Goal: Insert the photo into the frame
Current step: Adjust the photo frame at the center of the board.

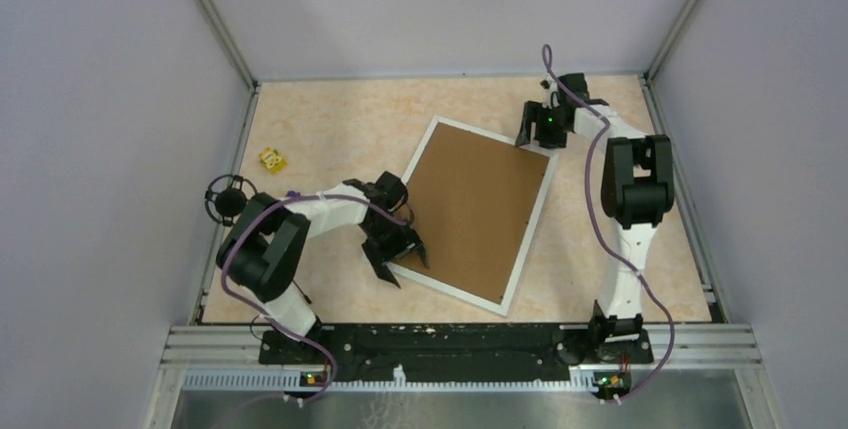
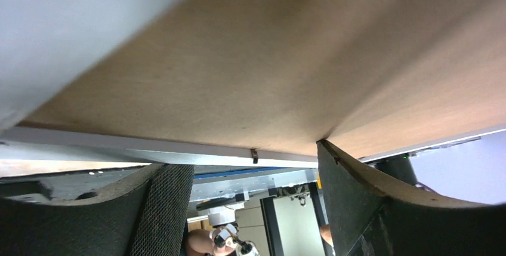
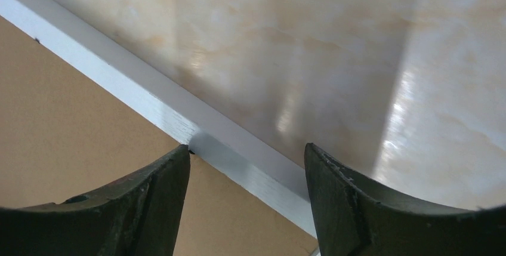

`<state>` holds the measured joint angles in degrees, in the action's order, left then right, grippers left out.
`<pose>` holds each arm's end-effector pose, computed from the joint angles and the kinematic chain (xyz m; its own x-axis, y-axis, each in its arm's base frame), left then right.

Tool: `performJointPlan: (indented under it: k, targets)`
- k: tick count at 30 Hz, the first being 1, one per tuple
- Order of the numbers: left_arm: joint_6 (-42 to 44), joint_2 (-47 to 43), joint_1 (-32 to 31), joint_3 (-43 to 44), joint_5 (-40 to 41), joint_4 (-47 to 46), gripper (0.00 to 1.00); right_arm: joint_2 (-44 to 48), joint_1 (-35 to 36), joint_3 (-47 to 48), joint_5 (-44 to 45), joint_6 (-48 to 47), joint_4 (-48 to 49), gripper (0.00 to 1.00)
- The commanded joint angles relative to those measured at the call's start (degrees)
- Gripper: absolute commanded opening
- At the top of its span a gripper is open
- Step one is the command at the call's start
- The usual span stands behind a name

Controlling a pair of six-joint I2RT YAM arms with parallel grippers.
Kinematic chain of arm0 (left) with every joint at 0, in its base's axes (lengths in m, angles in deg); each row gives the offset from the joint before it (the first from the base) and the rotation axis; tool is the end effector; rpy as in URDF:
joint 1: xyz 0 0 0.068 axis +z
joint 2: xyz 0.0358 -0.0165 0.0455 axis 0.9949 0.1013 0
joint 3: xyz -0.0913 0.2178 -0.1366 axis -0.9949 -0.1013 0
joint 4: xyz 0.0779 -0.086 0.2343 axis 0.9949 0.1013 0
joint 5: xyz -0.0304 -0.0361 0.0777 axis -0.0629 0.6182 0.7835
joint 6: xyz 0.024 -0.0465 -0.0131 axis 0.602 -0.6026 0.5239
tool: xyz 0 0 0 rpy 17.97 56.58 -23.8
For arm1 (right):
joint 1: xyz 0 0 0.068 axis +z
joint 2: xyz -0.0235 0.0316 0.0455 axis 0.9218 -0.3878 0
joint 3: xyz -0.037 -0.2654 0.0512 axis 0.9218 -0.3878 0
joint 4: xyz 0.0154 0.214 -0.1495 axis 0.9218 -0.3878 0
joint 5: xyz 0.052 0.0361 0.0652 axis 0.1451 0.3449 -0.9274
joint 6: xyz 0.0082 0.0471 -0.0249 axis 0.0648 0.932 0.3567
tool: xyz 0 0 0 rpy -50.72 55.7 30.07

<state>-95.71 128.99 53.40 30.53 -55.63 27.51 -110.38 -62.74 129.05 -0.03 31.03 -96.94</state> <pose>0.2322 -0.1545 0.1415 -0.8396 -0.4373 0.3224 -0.5170 0.8254 -0.2269 0.4562 0.0462 0.1721 -0.8589 0.1015 -0.5020 -0.0913 0.9341 0.3451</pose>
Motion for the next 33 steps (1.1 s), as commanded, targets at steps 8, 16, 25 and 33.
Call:
performJointPlan:
  k: [8, 16, 25, 33]
  targets:
    - [23.94, 25.43, 15.66, 38.44, 10.55, -5.74, 0.91, 28.61, 3.69, -36.51, -13.07, 11.64, 2.58, 0.65]
    - [34.09, 26.98, 17.59, 45.44, 4.69, -2.93, 0.98, 43.83, 7.22, -44.65, -8.27, 13.74, -3.21, 0.71]
    - [40.33, 12.03, 17.68, 27.48, 10.77, -6.58, 0.98, 41.88, -0.18, -38.57, -4.51, 8.51, -11.39, 0.51]
    - [40.81, 13.11, 18.68, 25.46, 14.25, -7.52, 0.98, 41.79, -0.21, -38.06, 1.85, 7.4, -14.79, 0.37]
